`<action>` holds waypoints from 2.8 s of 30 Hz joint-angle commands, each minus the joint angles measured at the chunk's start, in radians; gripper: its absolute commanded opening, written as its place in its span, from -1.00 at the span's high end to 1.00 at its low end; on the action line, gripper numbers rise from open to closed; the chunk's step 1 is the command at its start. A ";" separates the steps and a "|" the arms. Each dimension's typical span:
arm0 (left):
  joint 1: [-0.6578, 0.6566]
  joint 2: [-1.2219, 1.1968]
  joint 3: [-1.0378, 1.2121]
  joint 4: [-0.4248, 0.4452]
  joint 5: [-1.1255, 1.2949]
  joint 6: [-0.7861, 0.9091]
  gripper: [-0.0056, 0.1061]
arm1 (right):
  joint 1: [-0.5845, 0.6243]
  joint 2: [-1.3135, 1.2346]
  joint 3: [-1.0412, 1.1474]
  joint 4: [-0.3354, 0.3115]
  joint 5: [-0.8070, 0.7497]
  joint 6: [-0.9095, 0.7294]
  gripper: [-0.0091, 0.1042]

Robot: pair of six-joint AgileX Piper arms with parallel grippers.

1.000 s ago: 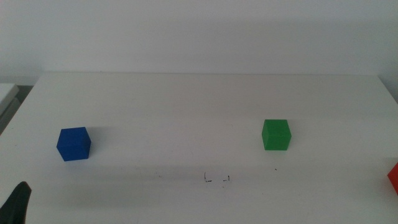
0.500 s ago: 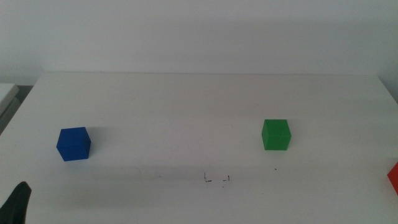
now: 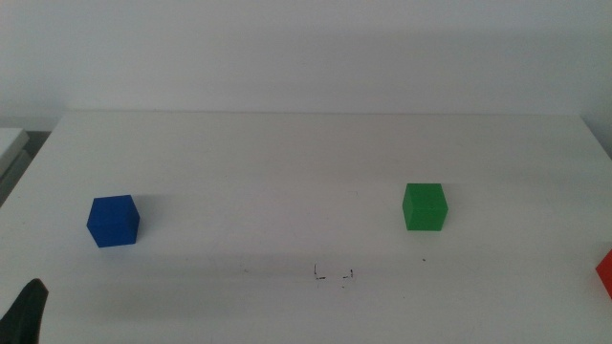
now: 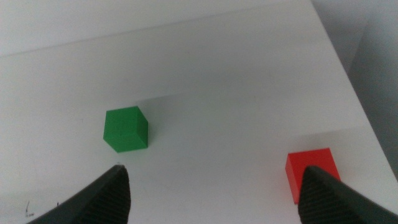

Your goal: Stack red cubes first, then green, then blue cubes in a specific spot.

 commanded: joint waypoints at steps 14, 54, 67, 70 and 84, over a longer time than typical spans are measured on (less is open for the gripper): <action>0.001 -0.005 0.000 0.002 -0.015 -0.003 -0.78 | -0.009 0.334 -0.205 -0.118 0.269 -0.047 -0.80; 0.001 -0.005 0.000 0.002 -0.015 -0.003 -0.78 | -0.219 1.029 -0.254 -0.149 0.020 -0.219 -0.80; 0.001 -0.005 0.000 0.002 -0.015 -0.003 -0.78 | -0.219 1.104 -0.254 -0.150 -0.023 -0.219 -0.61; 0.001 -0.005 0.000 0.002 -0.015 -0.003 -0.78 | -0.219 1.115 -0.254 -0.148 -0.025 -0.219 -0.46; 0.001 -0.005 0.000 0.002 -0.015 -0.003 -0.78 | -0.218 1.124 -0.252 -0.157 0.002 -0.160 0.35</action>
